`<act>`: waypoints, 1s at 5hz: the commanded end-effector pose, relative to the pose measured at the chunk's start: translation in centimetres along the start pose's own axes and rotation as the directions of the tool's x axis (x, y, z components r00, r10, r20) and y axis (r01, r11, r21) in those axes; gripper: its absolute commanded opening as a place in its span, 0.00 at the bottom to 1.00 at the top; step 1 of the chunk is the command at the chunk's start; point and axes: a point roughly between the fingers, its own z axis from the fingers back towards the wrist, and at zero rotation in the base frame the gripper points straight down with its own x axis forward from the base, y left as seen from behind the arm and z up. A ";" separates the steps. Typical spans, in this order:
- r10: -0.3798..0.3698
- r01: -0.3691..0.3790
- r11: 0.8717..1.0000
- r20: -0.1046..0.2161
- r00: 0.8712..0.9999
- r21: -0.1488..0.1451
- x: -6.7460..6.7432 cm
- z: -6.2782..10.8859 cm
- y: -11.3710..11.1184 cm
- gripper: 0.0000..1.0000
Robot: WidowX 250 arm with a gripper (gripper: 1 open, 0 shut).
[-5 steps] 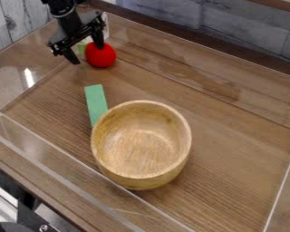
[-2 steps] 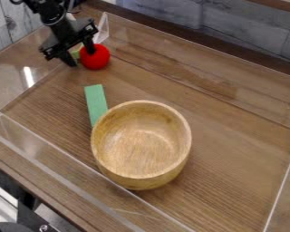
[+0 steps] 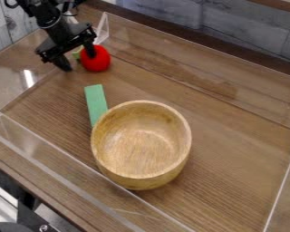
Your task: Move the red fruit to the left
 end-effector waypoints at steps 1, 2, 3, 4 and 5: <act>-0.025 0.025 1.000 0.037 0.999 0.002 0.6 0.9 0.6 1.00; 0.039 -0.040 0.999 0.055 0.998 0.019 0.2 1.3 0.0 1.00; 0.105 -0.108 0.994 0.074 0.992 0.033 -0.1 1.7 -0.6 1.00; 0.067 -0.068 0.998 0.069 0.995 0.003 -1.4 3.0 -1.8 1.00; 0.069 -0.069 0.998 0.074 0.995 -0.014 -1.0 4.1 -3.0 1.00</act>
